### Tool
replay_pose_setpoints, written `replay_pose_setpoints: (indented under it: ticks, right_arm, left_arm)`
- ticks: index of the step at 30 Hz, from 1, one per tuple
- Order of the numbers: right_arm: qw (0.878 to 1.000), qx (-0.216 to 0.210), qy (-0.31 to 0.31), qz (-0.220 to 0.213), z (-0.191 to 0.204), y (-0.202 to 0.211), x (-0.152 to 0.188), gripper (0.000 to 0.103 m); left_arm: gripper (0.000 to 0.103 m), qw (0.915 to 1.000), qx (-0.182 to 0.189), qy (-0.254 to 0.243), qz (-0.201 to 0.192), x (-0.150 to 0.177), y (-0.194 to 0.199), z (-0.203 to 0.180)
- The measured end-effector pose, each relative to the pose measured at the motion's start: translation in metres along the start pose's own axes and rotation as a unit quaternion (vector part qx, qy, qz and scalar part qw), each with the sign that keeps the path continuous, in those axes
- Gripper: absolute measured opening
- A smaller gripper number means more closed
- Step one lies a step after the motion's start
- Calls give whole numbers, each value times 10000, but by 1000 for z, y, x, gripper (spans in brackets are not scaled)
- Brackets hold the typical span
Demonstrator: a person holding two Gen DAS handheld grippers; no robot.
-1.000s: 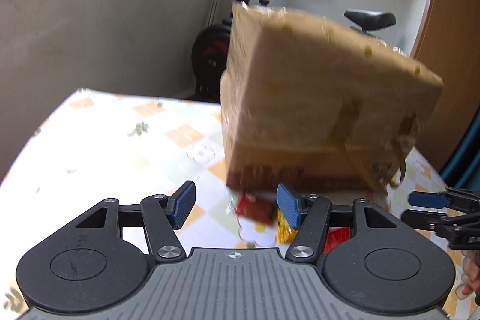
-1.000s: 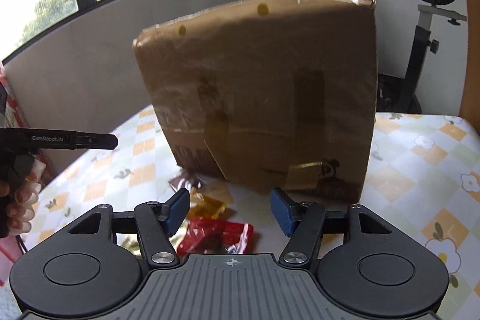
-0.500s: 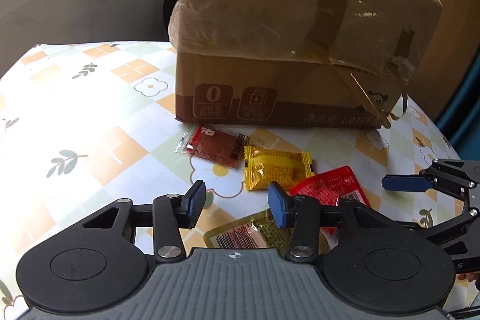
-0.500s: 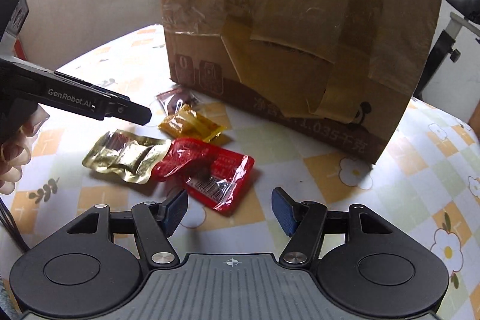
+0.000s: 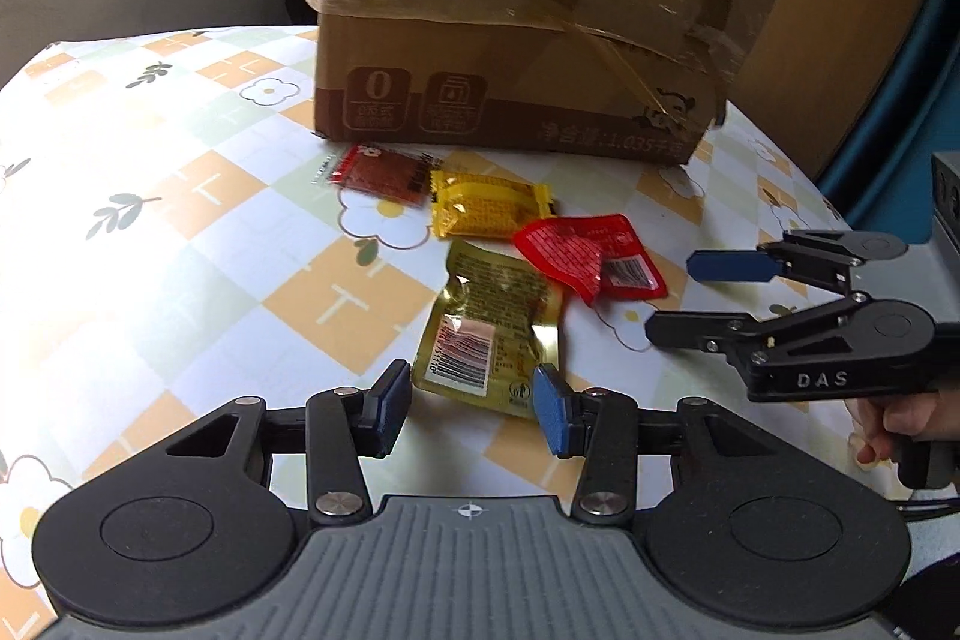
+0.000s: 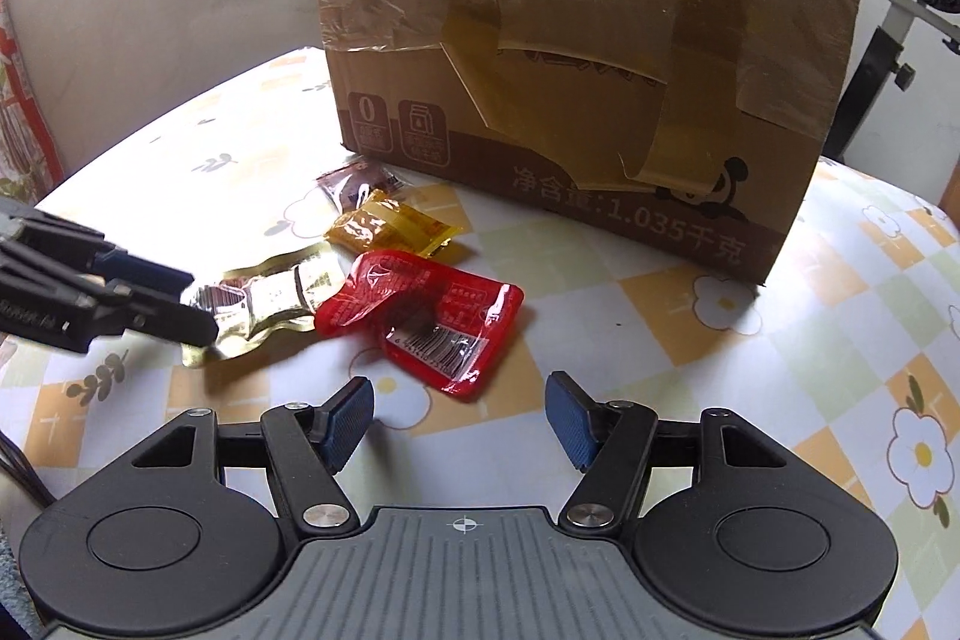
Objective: Organize snacks
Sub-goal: 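Withdraw both open grippers from the box toward the remaining snacks, then grasp the gold foil packet with the left gripper while the right gripper grasps the red packet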
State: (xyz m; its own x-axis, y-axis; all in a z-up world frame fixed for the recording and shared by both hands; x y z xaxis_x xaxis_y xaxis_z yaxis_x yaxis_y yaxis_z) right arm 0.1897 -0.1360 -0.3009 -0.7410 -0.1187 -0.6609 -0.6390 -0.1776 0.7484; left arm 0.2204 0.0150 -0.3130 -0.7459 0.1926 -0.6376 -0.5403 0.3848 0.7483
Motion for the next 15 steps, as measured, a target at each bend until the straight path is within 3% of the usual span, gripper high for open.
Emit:
replay_pose_setpoints:
  ticks: [3,6,8,12,15]
  right_arm:
    - [10000,27,25,6,0,1,0,60]
    - [10000,63,44,11,-1,2,1,60]
    - [9999,85,50,18,-1,2,1,61]
    - [9999,99,13,12,-2,1,2,61]
    - [9999,112,1,8,-3,2,3,61]
  left_arm:
    - [48,9998,16,-166,96,-1,-4,-7]
    - [48,9978,-536,-393,4,-11,-6,-6]
    - [49,9981,-489,-371,-87,-22,-8,-7]
    - [69,9972,-502,-528,-152,-32,-17,-19]
    - [70,9964,-527,-655,-63,-31,-28,-29]
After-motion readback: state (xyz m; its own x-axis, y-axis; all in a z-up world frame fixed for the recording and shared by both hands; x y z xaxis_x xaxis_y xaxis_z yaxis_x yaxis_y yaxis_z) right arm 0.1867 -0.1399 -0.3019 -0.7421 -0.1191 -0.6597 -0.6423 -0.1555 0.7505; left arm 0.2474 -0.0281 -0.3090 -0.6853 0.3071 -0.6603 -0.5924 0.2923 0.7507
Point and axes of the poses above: each gripper's, at about its wrist camera, not at the fingertips, and y roughly against the way its jaws point, z to its left, x to its underside, the point moved 7 cm from there along -y, roughly the way its jaws point, and after that the axes turned 2 degrees about -x, right-handed, at the moved point
